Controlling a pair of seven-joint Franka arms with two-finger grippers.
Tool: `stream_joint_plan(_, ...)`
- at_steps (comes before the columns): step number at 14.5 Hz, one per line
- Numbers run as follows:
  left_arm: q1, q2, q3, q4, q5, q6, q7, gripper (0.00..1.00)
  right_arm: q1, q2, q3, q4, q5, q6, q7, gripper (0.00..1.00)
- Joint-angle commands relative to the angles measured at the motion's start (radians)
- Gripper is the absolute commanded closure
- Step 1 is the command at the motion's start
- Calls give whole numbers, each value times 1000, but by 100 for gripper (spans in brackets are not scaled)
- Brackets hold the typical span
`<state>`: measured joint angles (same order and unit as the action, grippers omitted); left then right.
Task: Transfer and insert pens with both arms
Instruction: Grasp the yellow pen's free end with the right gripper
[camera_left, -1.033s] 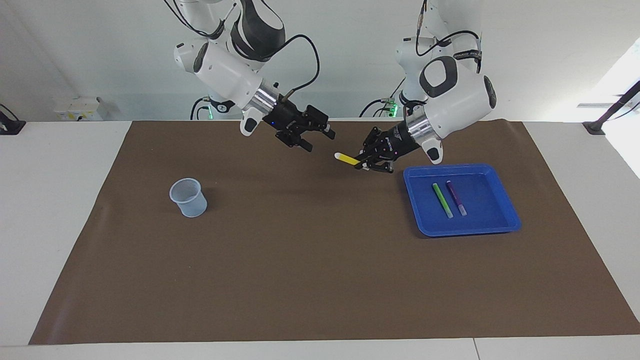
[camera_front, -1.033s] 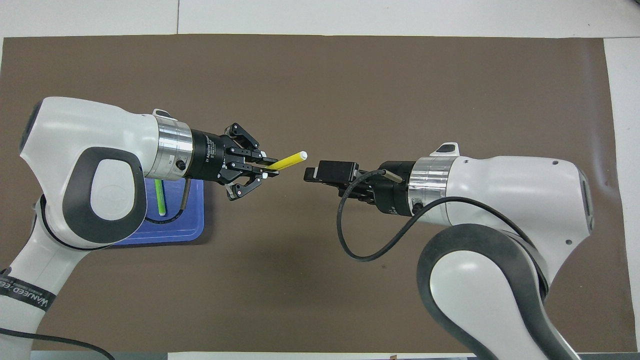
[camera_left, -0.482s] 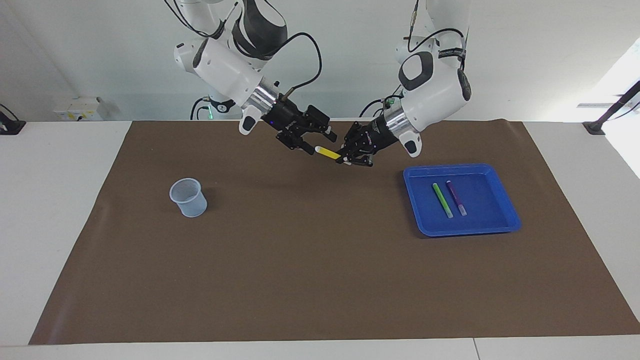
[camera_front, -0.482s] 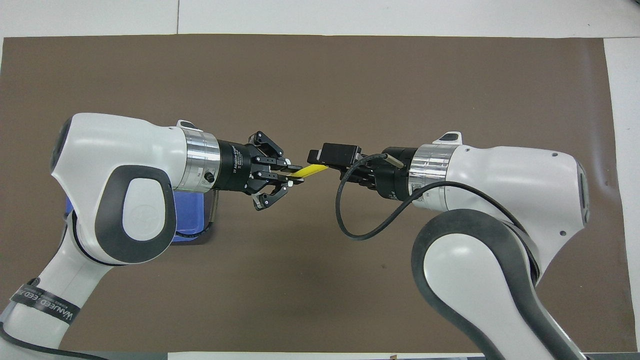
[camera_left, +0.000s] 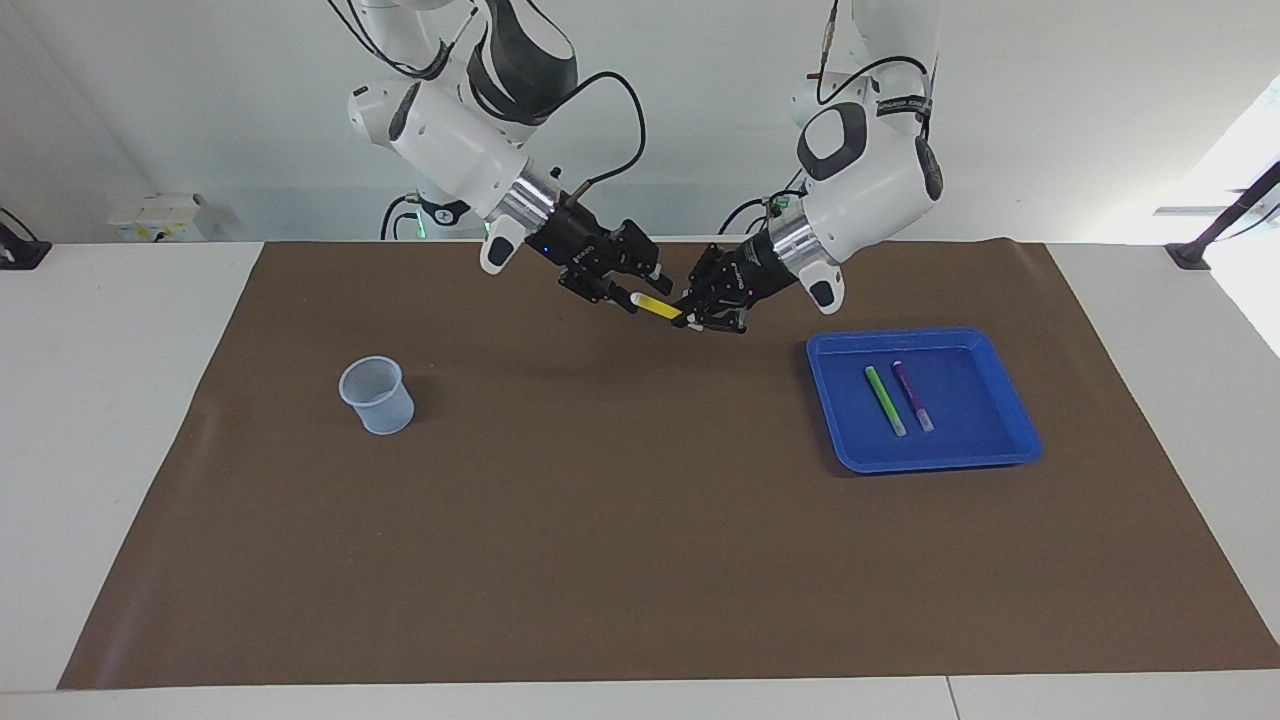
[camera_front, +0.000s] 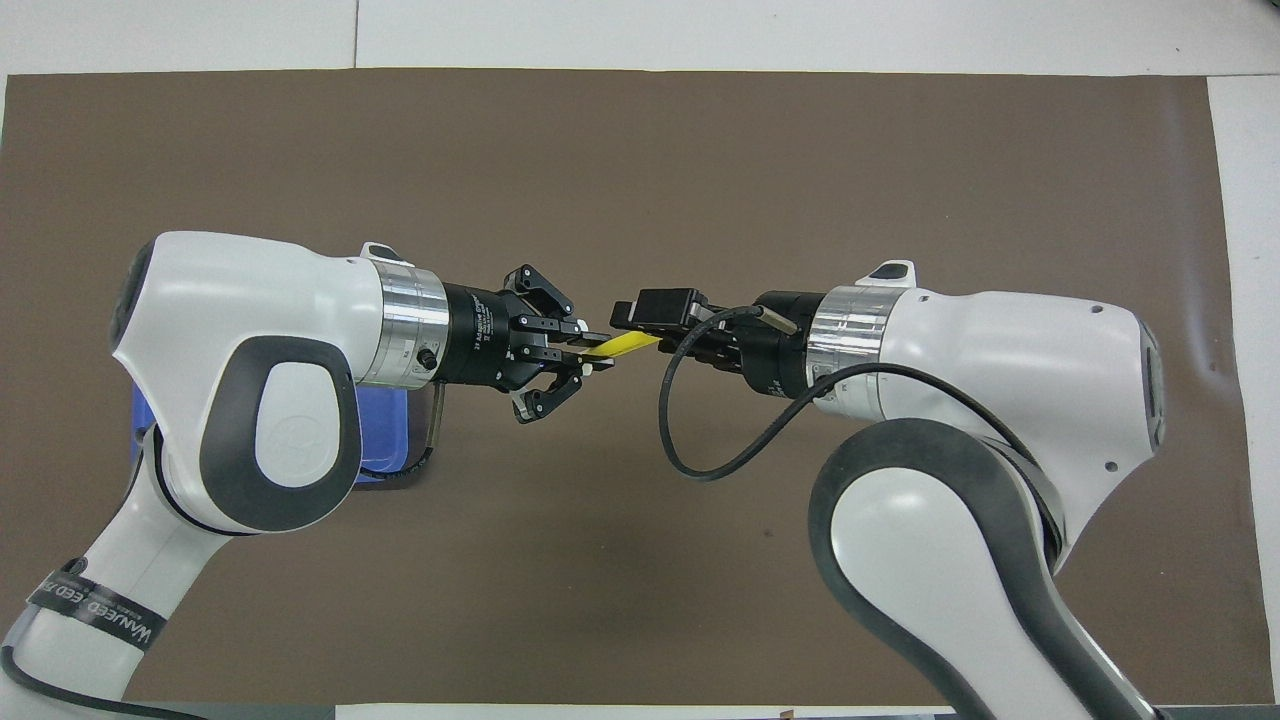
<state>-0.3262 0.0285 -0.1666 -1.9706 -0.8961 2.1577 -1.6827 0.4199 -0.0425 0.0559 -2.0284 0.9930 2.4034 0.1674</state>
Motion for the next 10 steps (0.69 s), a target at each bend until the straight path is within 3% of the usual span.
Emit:
stream_joint_plan(1,-8,-32,6,-34,-21,18,21,100,0,6,1,5,-20,17,-3,60)
stream_joint_plan(3,-8,-33,6,-36,-21,16,28,100,-1,6,1,5,-20,17,-3,66)
stream_joint_plan(4,-8,-35,4,-34,-21,16,28,100,-4,6,1,5,-20,17,-3,77)
stream_joint_plan(5,-8,-35,4,-34,-21,16,28,100,-9,6,1,5,-20,14,0,95)
stream_joint_plan(6,-10,-35,6,-34,-21,18,28,100,-9,4,1,5,-19,13,4,100)
stream_joint_plan(10,-19,-36,6,-36,-21,27,28,100,-10,3,1,-3,-20,8,6,100)
